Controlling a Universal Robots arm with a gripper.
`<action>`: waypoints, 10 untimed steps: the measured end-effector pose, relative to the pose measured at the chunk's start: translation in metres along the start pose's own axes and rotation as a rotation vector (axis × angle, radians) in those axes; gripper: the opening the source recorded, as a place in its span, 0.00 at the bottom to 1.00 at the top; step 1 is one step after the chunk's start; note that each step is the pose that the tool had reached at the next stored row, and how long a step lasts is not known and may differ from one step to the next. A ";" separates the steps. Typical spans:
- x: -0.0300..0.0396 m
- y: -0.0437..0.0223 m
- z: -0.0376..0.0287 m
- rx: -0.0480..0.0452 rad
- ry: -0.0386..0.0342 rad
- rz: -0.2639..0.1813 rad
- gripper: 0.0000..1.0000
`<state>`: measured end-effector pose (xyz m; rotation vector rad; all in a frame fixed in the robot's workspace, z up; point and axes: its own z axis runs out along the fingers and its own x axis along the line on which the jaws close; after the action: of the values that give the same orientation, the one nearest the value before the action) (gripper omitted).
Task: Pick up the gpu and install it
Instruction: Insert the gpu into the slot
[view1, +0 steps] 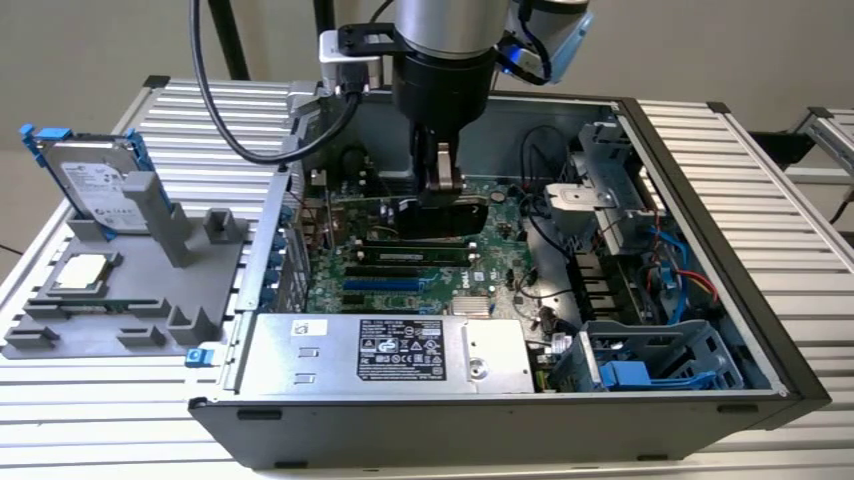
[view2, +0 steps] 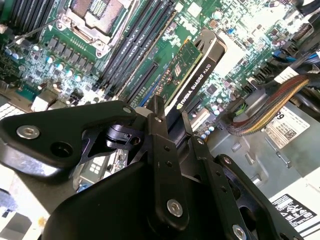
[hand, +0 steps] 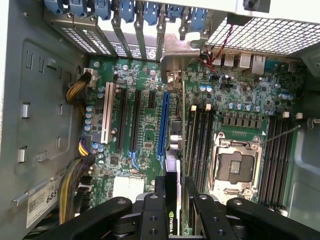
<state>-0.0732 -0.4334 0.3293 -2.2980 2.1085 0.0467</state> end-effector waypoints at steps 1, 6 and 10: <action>0.0000 0.0000 0.0002 0.0000 0.0000 0.000 0.00; 0.0000 0.0000 0.0013 0.0000 -0.0001 0.000 0.00; 0.0001 0.0000 0.0022 0.0000 0.0000 0.000 0.00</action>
<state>-0.0733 -0.4334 0.3271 -2.2979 2.1085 0.0467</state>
